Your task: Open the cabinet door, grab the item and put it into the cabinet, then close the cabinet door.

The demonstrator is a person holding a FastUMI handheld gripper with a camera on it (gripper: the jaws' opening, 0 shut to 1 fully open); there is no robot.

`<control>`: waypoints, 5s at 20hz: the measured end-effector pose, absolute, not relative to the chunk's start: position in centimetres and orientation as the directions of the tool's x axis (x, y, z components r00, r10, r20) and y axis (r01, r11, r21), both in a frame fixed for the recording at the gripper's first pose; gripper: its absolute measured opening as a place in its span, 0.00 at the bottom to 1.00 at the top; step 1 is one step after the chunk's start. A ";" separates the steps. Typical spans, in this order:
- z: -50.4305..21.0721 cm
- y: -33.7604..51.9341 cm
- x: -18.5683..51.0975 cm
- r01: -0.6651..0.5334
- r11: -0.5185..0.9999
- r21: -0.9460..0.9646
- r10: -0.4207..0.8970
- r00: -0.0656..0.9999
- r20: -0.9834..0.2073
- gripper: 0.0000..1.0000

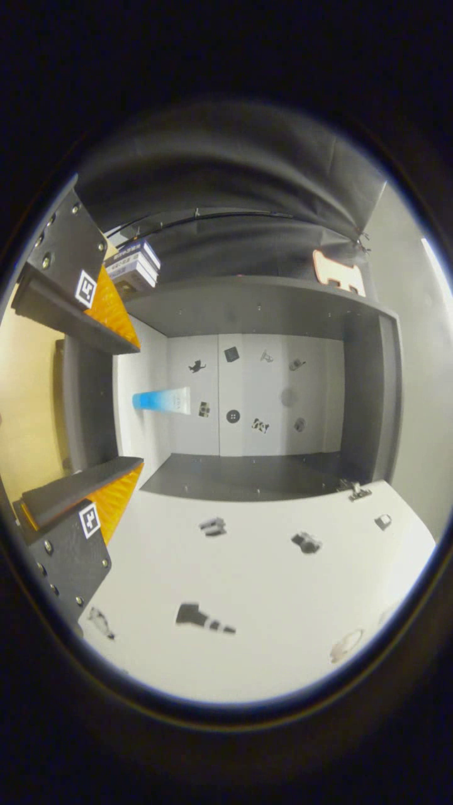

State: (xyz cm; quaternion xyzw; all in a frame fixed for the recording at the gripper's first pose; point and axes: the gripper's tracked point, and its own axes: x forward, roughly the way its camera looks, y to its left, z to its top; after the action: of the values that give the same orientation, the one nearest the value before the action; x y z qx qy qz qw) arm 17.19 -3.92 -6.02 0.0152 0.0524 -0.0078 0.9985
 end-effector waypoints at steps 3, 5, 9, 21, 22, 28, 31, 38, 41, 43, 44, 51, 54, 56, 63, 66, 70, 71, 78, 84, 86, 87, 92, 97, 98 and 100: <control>-5.9 -5.4 11.3 0.036 0.999 0.034 -0.031 0.992 -0.118 0.96; -5.8 -7.5 7.7 0.066 0.998 0.025 -0.062 0.991 -0.122 0.96; -6.1 -12.0 1.3 0.126 0.991 0.036 -0.120 0.983 -0.137 0.96; -6.2 -31.2 -2.7 0.323 0.942 0.087 -0.306 0.938 -0.163 0.96; -6.4 -31.9 -2.1 0.310 0.947 0.087 -0.292 0.940 -0.175 0.96; -6.5 -33.9 2.7 0.212 0.972 0.100 -0.190 0.963 -0.190 0.97; -5.9 -33.6 4.5 0.158 0.978 0.136 -0.133 0.975 -0.177 0.96; -5.3 -31.3 5.2 0.025 0.997 0.075 -0.014 0.989 -0.147 0.95; -5.6 -27.8 5.4 -0.075 0.991 0.109 0.090 0.986 -0.141 0.95; -5.6 -25.3 5.6 -0.140 0.980 0.138 0.159 0.978 -0.133 0.95; -5.6 -24.2 5.7 -0.165 0.975 0.148 0.185 0.974 -0.134 0.95; -5.4 -17.4 6.7 -0.236 0.961 0.148 0.256 0.957 -0.134 0.95; -5.5 -14.9 7.7 -0.234 0.960 0.157 0.257 0.955 -0.147 0.96; -5.5 -12.3 8.4 -0.228 0.961 0.156 0.251 0.957 -0.149 0.97; -5.6 -3.6 13.2 -0.251 0.962 0.109 0.263 0.957 -0.121 0.99; -5.7 -0.6 15.9 -0.245 0.964 0.102 0.256 0.960 -0.117 0.99; -5.7 3.1 20.0 -0.223 0.971 0.084 0.231 0.968 -0.095 0.99; -5.7 3.8 20.7 -0.215 0.974 0.077 0.222 0.971 -0.092 0.99; -5.8 7.1 26.0 -0.163 0.986 0.031 0.164 0.985 -0.061 0.99; -6.1 7.7 29.0 -0.137 0.989 0.046 0.140 0.989 -0.057 0.99; -6.4 8.0 29.8 -0.128 0.991 0.043 0.129 0.991 -0.040 0.99; -6.4 8.1 30.0 -0.122 0.992 0.043 0.124 0.992 -0.035 0.99; -6.5 8.0 30.1 -0.082 0.996 0.044 0.083 0.996 -0.023 0.99; -6.4 8.0 30.0 -0.070 0.997 0.045 0.071 0.997 -0.017 0.99; -6.6 8.1 29.9 -0.072 0.996 0.052 0.073 0.997 -0.027 0.99; -6.4 8.1 29.5 -0.077 0.994 0.072 0.080 0.996 -0.042 0.99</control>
State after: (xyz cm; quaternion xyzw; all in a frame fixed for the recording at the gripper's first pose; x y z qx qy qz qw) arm 29.45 8.09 -6.45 0.0354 0.0222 0.0392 0.9984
